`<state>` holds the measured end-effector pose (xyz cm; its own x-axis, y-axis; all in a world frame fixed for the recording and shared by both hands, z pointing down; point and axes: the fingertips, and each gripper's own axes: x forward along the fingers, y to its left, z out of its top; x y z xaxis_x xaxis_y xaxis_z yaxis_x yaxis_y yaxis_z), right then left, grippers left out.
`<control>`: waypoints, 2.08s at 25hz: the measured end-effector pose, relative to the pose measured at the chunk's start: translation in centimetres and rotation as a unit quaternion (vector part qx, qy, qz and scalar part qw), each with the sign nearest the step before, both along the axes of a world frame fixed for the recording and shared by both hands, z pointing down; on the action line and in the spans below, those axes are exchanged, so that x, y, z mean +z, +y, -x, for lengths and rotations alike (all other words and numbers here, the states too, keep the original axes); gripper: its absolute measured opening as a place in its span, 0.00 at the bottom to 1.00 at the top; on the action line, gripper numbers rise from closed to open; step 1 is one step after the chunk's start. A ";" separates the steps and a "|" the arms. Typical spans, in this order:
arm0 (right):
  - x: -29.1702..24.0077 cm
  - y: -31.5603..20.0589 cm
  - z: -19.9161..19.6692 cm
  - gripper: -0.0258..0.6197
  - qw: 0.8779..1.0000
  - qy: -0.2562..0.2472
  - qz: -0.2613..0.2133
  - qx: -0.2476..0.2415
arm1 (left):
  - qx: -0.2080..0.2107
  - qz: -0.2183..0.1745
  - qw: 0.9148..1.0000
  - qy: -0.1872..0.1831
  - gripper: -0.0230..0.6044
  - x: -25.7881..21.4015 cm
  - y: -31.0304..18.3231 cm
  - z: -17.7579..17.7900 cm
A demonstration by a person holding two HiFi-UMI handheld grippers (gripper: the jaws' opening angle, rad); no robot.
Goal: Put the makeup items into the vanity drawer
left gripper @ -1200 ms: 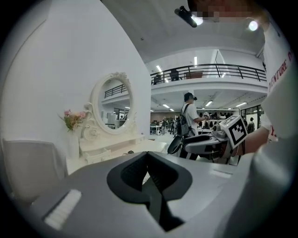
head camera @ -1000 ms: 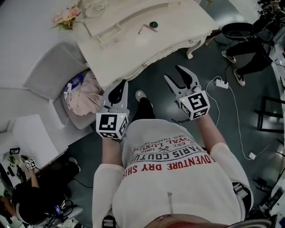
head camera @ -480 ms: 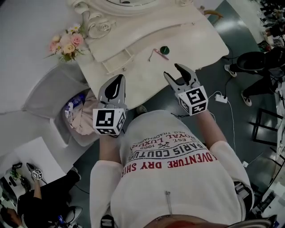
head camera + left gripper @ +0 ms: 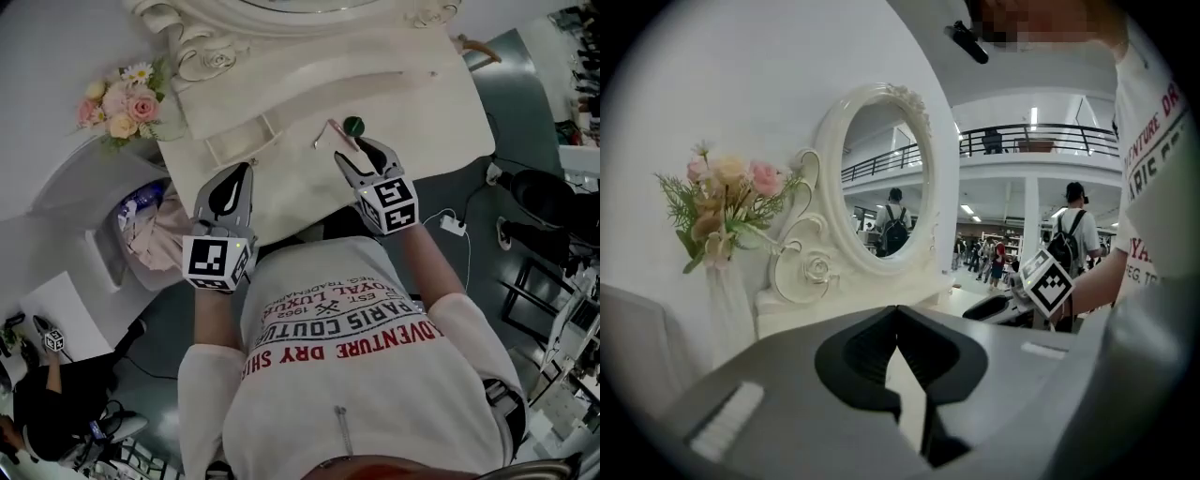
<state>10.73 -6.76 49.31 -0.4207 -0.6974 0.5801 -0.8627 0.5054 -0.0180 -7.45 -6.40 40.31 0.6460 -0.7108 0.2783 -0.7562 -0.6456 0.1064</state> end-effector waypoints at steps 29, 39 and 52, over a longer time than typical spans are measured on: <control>11.5 -2.0 -3.5 0.12 0.979 0.067 0.159 -0.111 | -0.093 0.056 0.993 -0.052 0.05 7.6 0.6 -5.5; 5.6 -4.0 -0.2 0.12 0.986 0.056 0.089 -0.127 | -0.115 0.015 0.992 -0.044 0.05 3.6 0.5 -2.7; 1.0 -5.5 11.5 0.12 0.940 0.093 -0.008 -0.329 | -0.250 -0.029 0.967 -0.048 0.05 0.1 1.9 6.9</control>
<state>-0.77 -12.26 50.31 -0.6563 -0.3305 0.6783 -0.3505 0.9296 0.1139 -14.37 -4.46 40.38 0.1902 -0.9437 0.2707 -0.9800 -0.1989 -0.0048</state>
